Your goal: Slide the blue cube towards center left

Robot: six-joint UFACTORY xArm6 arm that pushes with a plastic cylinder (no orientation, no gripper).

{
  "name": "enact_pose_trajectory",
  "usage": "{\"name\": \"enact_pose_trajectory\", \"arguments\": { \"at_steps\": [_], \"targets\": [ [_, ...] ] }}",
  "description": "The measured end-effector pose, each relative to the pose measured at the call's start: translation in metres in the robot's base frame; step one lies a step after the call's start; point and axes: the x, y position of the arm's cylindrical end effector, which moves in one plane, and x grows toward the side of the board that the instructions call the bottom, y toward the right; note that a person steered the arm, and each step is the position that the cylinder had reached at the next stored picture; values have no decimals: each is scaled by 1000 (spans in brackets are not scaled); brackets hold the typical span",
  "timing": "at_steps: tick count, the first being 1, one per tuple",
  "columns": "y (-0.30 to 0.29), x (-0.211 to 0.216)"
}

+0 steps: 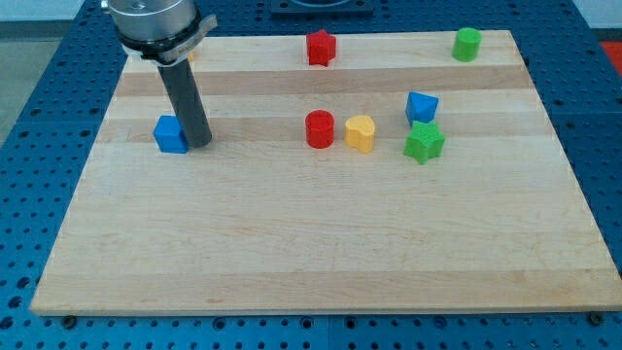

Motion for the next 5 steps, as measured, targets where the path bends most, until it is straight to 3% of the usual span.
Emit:
{"name": "enact_pose_trajectory", "arguments": {
  "at_steps": [5],
  "targets": [
    [-25, -1]
  ]
}}
